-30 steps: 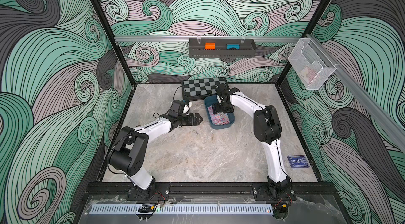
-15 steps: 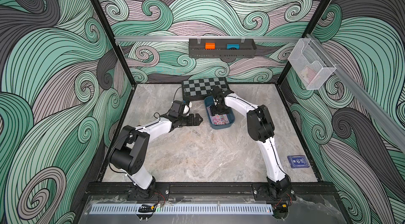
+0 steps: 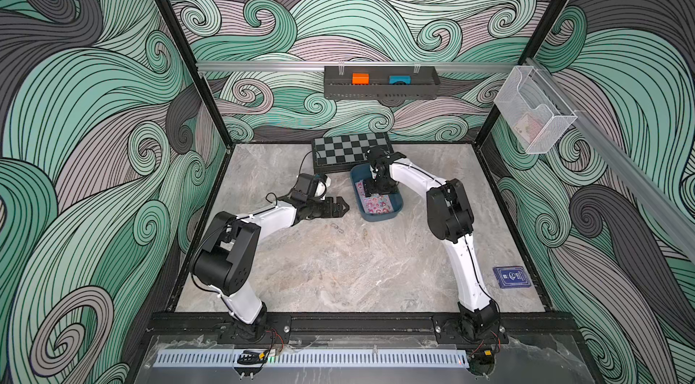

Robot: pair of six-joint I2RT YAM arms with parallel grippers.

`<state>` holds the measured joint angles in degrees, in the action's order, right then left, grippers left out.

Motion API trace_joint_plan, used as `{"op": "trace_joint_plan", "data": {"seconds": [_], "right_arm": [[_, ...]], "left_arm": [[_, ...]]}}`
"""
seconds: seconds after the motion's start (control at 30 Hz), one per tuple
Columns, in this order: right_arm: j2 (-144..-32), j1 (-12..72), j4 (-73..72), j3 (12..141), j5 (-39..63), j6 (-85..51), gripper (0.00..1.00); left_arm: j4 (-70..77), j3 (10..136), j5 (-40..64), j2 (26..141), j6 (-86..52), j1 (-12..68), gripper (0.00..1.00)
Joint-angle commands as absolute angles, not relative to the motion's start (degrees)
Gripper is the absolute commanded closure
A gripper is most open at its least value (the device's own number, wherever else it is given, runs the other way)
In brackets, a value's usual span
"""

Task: Take the stickers out of the storage box
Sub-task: Pick up the sticker from the storage box.

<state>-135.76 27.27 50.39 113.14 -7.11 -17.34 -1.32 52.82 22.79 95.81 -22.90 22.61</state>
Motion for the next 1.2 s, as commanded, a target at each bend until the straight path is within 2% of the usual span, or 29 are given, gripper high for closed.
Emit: {"op": "trace_joint_plan", "data": {"seconds": [0.0, 0.07, 0.4, 0.5, 0.67, 1.17], "right_arm": [[-135.0, 29.4, 51.2, 114.2, -8.0, -15.9, 0.06], [-135.1, 29.5, 51.2, 114.2, -7.7, -15.8, 0.01], [-141.8, 29.1, 57.9, 119.2, -11.9, -16.7, 0.02], [-141.3, 28.3, 57.7, 118.3, -11.7, -17.7, 0.09], [-139.0, 27.9, 56.2, 115.9, -9.9, -19.2, 0.28], [-131.7, 27.6, 55.2, 114.0, -7.0, -19.0, 0.43]], "left_arm": [[-1.0, 55.1, 24.1, 96.7, -22.1, 22.4, 0.01], [-1.0, 55.1, 24.3, 96.5, -22.2, 22.3, 0.02], [-1.8, 54.9, 24.2, 94.3, -21.7, 22.4, 0.01], [-2.1, 54.9, 24.0, 94.0, -21.5, 22.4, 0.01], [-2.0, 55.0, 24.2, 94.2, -21.6, 22.4, 0.01], [-2.7, 55.0, 23.7, 94.6, -20.7, 22.4, 0.02]]}}
